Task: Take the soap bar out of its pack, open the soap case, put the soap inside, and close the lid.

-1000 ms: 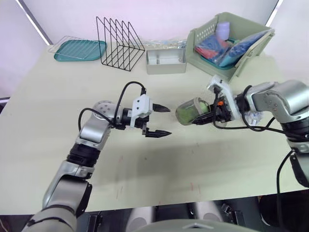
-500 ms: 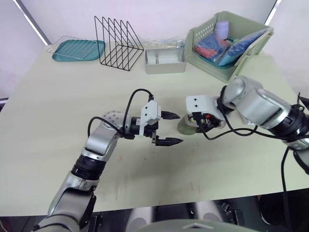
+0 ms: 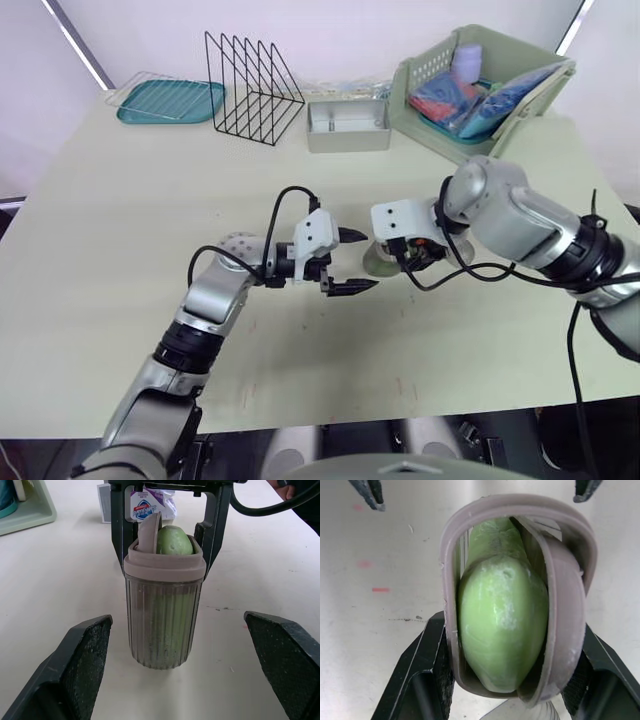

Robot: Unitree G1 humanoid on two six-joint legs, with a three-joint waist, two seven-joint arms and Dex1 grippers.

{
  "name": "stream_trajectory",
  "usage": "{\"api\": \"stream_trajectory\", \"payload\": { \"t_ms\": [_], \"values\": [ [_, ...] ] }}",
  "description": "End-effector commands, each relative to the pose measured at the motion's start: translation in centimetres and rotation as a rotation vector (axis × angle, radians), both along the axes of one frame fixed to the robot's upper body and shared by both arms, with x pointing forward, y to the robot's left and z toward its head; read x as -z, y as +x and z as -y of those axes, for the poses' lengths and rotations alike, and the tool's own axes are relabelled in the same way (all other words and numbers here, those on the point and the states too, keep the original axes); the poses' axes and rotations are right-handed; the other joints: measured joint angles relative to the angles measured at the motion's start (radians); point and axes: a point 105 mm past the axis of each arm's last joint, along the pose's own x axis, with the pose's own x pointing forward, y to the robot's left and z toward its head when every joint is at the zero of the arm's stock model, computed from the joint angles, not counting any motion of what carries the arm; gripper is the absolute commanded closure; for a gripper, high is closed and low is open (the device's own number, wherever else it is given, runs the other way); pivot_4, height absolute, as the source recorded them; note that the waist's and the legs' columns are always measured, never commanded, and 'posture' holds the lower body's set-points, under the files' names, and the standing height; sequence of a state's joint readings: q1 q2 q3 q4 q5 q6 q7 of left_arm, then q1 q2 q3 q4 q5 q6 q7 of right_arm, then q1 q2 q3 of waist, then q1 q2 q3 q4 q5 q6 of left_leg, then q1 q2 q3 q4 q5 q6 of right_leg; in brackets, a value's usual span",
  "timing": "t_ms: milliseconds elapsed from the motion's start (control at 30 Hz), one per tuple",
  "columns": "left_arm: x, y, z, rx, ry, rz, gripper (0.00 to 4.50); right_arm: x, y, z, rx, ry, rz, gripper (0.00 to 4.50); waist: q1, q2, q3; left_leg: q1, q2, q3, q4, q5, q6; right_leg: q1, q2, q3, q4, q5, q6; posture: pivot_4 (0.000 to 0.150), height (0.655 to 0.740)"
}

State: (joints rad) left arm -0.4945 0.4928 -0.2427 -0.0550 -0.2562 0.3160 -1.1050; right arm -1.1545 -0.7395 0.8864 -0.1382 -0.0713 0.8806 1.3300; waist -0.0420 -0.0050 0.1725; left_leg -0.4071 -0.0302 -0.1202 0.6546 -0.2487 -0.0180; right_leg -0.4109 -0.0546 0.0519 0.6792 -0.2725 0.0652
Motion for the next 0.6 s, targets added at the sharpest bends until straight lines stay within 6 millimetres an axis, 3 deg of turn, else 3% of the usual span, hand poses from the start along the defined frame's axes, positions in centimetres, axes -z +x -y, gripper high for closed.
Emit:
{"api": "stream_trajectory", "payload": {
  "t_ms": [33, 600],
  "values": [
    [-0.8, 0.2, 0.4, 0.009, -0.011, 0.032, 0.00, 0.5, 0.2, 0.1, -0.008, -0.030, 0.003, 2.47, 0.000, 0.000, 0.000, 0.000, 0.000, 0.000, 0.000, 0.000, 0.000, 0.000, 0.000, 0.000, 0.000, 0.000, 0.000, 0.150, 0.7400],
    [-0.7, 1.7, 2.7, 0.023, 0.010, 0.063, 0.00, 0.2, 0.5, -0.7, -0.027, -0.025, -0.013, 2.47, -0.004, -0.001, -0.001, 0.004, 0.000, 0.002, -0.001, 0.000, 0.000, 0.002, 0.000, 0.001, 0.001, 0.000, 0.000, 0.150, 0.7400]
  ]
}}
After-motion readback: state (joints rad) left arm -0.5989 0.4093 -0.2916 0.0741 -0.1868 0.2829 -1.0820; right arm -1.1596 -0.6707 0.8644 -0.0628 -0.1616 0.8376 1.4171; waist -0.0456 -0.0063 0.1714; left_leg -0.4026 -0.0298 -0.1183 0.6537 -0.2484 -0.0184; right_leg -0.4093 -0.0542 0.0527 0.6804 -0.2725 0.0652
